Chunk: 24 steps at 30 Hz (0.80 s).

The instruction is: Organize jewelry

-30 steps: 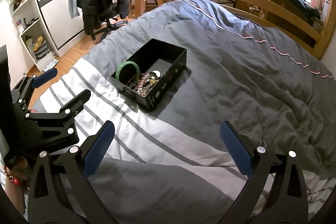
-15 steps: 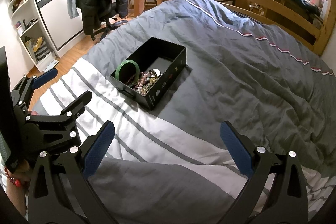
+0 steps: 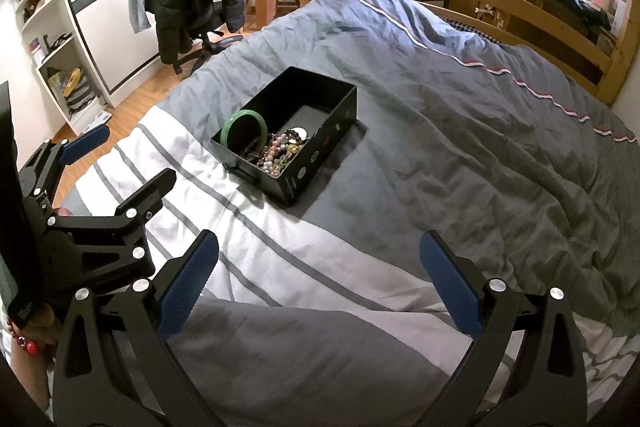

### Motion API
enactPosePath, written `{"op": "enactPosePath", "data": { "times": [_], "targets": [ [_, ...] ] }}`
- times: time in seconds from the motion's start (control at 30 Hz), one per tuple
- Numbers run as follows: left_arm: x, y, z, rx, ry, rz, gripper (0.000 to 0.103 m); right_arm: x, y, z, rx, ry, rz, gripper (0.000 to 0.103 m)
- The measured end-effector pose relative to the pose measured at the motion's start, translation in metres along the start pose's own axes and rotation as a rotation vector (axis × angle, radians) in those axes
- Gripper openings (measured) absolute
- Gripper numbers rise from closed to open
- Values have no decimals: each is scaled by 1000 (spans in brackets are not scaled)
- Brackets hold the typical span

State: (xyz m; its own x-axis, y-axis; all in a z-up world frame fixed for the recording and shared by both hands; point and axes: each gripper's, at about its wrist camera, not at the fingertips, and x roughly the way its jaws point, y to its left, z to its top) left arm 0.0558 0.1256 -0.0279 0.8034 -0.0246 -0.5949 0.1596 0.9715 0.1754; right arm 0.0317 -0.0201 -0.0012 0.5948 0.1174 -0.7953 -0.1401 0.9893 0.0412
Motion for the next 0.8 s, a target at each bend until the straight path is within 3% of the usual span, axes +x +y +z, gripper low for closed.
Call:
{"op": "enactPosePath", "data": {
  "times": [0.8],
  "targets": [
    [2,0,-1,9,9,-11,97,-1,-1,1,6,2,-4,99]
  ]
}}
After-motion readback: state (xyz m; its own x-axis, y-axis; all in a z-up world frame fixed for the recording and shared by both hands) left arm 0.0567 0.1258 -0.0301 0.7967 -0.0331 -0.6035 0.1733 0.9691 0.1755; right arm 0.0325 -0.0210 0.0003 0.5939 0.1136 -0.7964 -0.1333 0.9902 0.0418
